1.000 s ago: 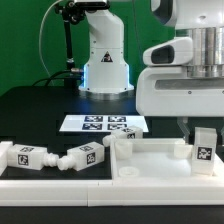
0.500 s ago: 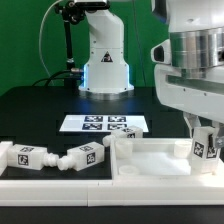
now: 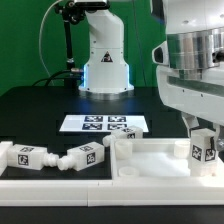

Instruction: Assemble one leg

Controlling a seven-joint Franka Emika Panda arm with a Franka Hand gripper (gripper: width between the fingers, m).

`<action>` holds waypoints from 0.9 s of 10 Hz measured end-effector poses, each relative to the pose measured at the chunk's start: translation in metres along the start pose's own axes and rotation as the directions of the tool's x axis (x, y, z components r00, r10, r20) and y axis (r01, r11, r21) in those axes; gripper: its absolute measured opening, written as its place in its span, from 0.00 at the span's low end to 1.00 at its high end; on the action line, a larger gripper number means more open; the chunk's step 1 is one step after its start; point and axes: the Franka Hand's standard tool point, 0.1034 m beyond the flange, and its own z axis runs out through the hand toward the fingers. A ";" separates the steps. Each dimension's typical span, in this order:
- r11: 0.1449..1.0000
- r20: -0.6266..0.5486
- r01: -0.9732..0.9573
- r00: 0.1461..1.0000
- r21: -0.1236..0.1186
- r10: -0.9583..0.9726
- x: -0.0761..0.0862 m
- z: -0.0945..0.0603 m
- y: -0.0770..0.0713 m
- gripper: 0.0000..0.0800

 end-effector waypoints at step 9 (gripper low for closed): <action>0.465 -0.002 0.883 0.466 -0.066 -0.885 0.004 0.003 0.000 0.81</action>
Offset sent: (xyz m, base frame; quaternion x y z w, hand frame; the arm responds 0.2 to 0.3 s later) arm 0.0000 0.0000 0.0000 0.0000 0.0000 -0.1938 0.9810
